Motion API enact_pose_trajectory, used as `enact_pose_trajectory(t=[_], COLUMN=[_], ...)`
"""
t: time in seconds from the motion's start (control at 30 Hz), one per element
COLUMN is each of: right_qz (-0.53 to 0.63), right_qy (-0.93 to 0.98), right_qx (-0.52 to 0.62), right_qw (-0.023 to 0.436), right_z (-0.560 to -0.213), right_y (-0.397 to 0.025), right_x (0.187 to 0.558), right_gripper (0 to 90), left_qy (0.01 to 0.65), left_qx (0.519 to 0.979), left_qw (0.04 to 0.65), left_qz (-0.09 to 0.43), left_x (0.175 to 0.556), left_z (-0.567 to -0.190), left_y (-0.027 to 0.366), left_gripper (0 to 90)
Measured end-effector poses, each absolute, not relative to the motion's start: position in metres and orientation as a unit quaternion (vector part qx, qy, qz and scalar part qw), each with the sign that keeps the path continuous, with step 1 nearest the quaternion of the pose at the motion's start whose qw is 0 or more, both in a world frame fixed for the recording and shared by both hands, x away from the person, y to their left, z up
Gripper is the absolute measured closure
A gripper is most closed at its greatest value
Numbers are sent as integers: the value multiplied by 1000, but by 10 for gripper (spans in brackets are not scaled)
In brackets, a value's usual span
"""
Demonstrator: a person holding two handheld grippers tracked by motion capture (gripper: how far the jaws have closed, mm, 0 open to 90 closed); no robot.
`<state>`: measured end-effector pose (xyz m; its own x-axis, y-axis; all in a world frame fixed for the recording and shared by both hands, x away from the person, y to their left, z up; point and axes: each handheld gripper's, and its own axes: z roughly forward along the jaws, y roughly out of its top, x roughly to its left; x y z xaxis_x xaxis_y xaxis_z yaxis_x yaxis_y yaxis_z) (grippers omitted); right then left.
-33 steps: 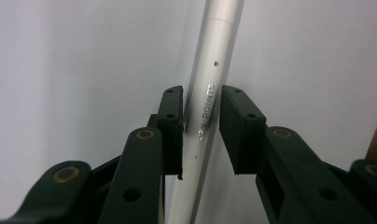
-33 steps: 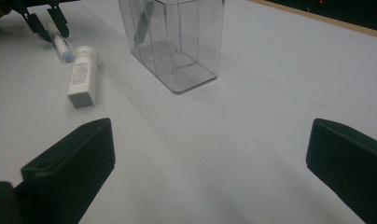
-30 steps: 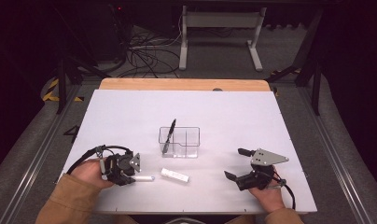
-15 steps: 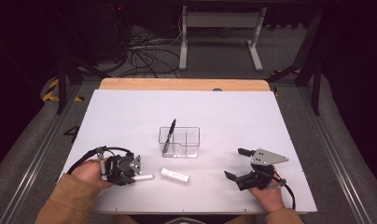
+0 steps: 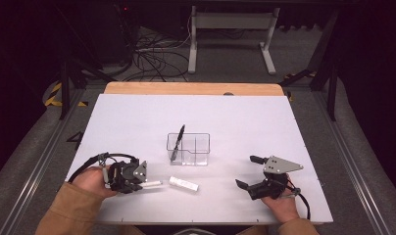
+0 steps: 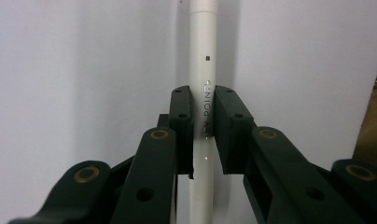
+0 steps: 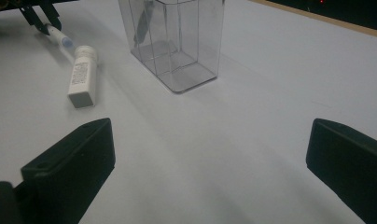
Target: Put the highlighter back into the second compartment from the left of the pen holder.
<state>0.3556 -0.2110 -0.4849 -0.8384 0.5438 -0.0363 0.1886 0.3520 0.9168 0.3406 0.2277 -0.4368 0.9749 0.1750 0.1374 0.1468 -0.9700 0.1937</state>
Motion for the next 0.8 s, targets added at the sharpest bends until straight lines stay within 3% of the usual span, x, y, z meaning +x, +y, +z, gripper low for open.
enact_pose_trajectory(t=[0.33,0.8], right_qz=[522,521], right_qy=[804,805], right_qx=[228,228], right_qw=[170,170], right_z=[-485,-485], right_y=[-211,-211], right_x=[356,355], right_gripper=[16,16], left_qy=[82,131], left_qx=[988,964], left_qw=[93,192], left_qz=[90,132], left_x=[339,337], left_z=[-432,-406], left_y=[227,241], left_gripper=[787,787])
